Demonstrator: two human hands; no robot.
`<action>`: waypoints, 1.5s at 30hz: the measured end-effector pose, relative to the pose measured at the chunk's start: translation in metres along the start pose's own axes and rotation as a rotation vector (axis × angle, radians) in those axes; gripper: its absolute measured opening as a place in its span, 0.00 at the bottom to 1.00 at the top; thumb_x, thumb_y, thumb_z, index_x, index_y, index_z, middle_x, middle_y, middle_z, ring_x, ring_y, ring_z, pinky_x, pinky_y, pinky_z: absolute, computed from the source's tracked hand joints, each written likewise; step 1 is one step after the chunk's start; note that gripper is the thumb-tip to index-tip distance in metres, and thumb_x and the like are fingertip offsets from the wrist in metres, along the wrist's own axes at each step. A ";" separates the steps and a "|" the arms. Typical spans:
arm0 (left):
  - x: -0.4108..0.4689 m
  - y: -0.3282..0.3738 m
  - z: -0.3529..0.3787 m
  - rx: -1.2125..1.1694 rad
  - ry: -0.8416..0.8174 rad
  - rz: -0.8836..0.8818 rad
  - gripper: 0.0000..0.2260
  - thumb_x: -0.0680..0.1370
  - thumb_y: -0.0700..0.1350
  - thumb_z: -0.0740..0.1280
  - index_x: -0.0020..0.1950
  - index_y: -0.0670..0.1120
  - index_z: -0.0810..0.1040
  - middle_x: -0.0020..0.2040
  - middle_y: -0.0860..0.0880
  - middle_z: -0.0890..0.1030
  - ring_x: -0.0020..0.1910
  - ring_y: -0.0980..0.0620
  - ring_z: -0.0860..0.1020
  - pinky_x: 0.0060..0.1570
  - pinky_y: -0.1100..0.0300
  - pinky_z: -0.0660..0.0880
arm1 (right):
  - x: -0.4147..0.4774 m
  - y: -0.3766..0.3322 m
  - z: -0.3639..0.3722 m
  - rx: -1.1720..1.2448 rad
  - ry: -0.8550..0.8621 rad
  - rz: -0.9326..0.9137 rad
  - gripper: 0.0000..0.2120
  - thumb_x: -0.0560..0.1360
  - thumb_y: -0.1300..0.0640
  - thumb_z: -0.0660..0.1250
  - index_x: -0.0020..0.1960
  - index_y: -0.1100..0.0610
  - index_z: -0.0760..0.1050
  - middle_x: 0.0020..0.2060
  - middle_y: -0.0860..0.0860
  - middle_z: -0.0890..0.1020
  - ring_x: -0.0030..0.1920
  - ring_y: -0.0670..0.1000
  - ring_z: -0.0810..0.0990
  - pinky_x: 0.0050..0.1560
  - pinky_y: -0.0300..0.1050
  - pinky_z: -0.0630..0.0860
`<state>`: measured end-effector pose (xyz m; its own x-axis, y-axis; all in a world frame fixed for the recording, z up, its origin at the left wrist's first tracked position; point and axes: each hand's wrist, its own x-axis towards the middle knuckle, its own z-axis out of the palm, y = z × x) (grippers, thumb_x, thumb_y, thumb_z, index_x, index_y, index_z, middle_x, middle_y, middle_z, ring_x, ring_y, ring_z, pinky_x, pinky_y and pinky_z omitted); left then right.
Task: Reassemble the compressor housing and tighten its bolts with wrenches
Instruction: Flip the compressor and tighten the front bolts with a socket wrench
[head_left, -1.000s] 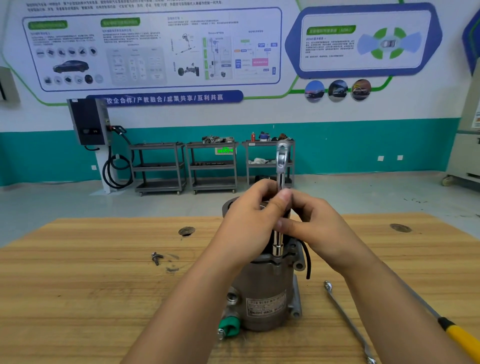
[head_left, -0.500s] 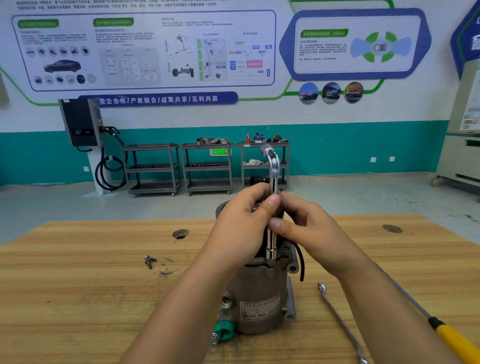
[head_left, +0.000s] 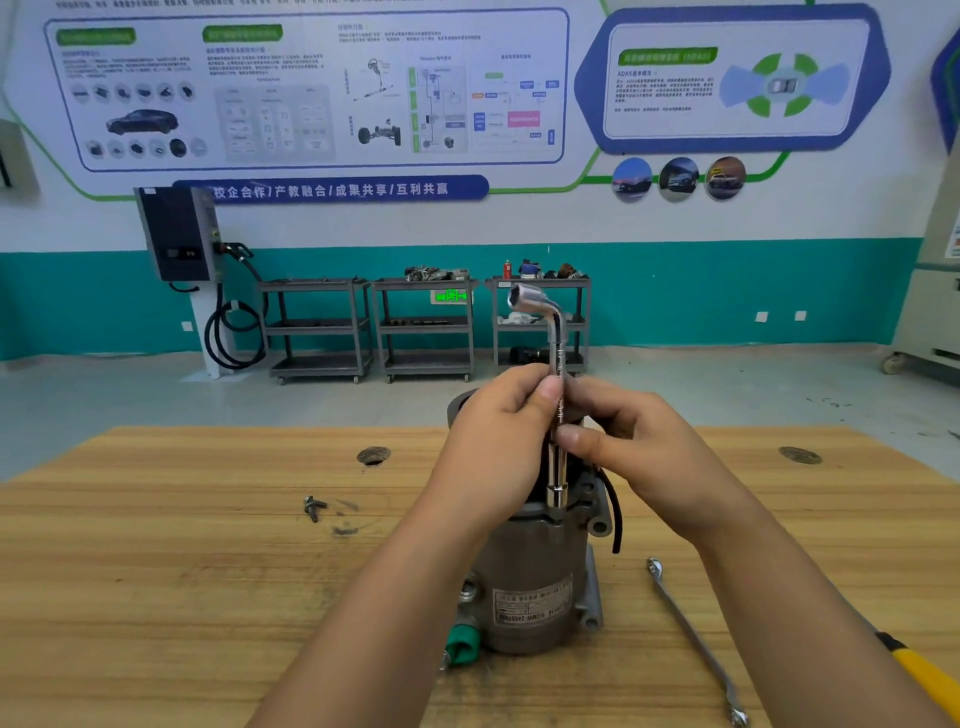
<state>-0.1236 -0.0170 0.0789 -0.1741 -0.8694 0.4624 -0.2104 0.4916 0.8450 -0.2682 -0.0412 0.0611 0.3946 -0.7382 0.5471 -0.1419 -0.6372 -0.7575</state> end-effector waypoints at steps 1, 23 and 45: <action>0.000 0.000 0.000 -0.011 0.003 -0.005 0.11 0.82 0.46 0.57 0.51 0.46 0.78 0.47 0.47 0.81 0.50 0.50 0.79 0.51 0.55 0.74 | 0.001 0.001 0.001 -0.032 0.014 -0.005 0.11 0.72 0.58 0.68 0.51 0.47 0.80 0.49 0.52 0.81 0.54 0.51 0.78 0.57 0.46 0.74; 0.000 0.004 0.007 0.006 0.110 0.035 0.09 0.80 0.48 0.62 0.46 0.46 0.78 0.42 0.49 0.81 0.44 0.56 0.79 0.46 0.60 0.76 | 0.002 -0.006 0.006 -0.188 0.060 -0.033 0.07 0.74 0.64 0.66 0.52 0.61 0.76 0.44 0.59 0.77 0.49 0.58 0.76 0.54 0.59 0.73; 0.040 0.046 0.028 0.095 0.311 0.135 0.24 0.78 0.60 0.59 0.26 0.50 0.73 0.16 0.54 0.66 0.18 0.58 0.66 0.27 0.64 0.62 | 0.001 -0.012 0.009 -0.175 0.064 0.023 0.06 0.74 0.62 0.67 0.51 0.59 0.76 0.47 0.57 0.81 0.50 0.54 0.78 0.53 0.52 0.74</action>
<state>-0.1674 -0.0276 0.1289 0.0919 -0.7623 0.6406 -0.2968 0.5931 0.7484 -0.2584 -0.0326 0.0674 0.3317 -0.7617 0.5565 -0.3083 -0.6451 -0.6992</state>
